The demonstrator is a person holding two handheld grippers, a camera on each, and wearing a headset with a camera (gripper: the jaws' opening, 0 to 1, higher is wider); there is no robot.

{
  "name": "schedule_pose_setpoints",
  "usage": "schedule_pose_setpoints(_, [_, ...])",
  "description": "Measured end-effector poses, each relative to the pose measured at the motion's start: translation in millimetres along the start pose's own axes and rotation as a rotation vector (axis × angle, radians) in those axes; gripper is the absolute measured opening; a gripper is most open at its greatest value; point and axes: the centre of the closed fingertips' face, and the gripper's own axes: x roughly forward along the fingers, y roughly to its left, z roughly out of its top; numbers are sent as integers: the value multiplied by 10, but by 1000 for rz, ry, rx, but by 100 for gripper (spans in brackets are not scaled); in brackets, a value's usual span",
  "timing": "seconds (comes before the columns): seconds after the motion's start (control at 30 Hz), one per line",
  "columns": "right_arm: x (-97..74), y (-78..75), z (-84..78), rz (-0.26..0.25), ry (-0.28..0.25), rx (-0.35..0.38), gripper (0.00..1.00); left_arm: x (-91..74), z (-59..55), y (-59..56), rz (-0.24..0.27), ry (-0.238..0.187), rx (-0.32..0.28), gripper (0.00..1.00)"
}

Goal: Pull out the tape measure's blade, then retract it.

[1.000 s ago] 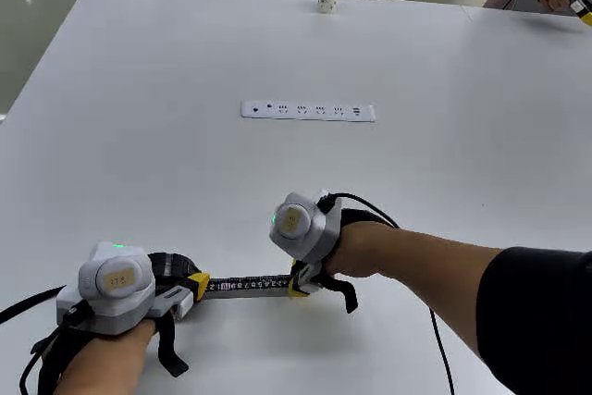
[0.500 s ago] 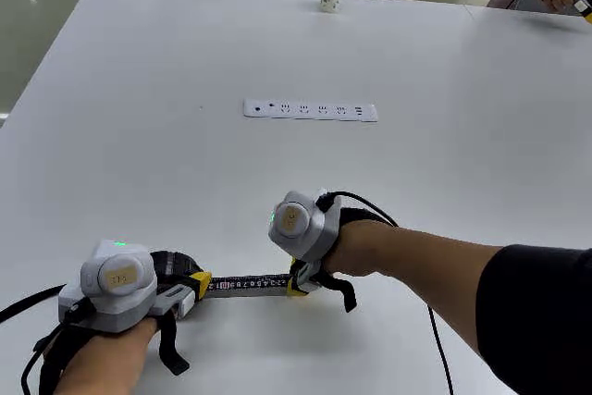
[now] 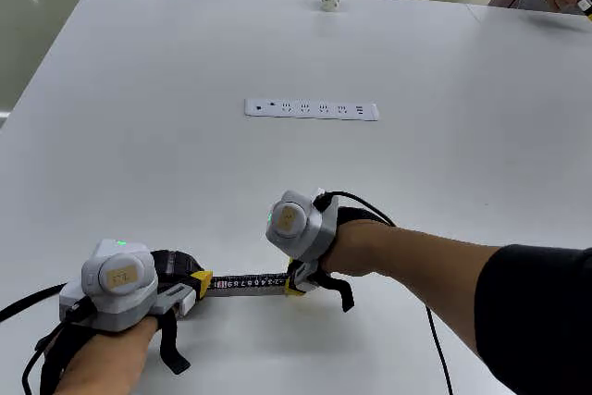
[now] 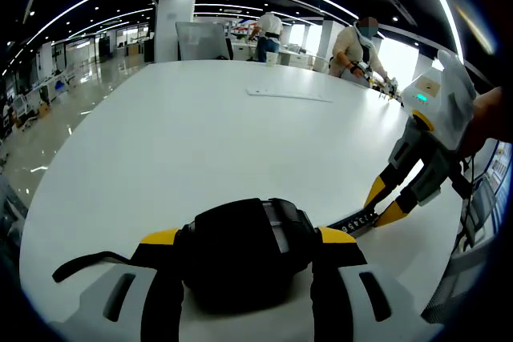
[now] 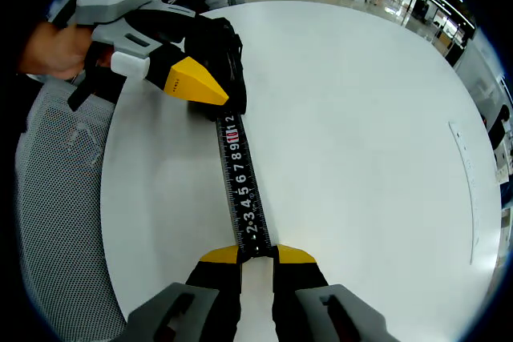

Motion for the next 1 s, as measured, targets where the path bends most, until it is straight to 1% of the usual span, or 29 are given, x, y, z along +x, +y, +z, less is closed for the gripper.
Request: schedule_pose_setpoints(1.0, [28, 9, 76, -1, -13, 0, 10, 10, 0, -2, -5, 0, -6, 60])
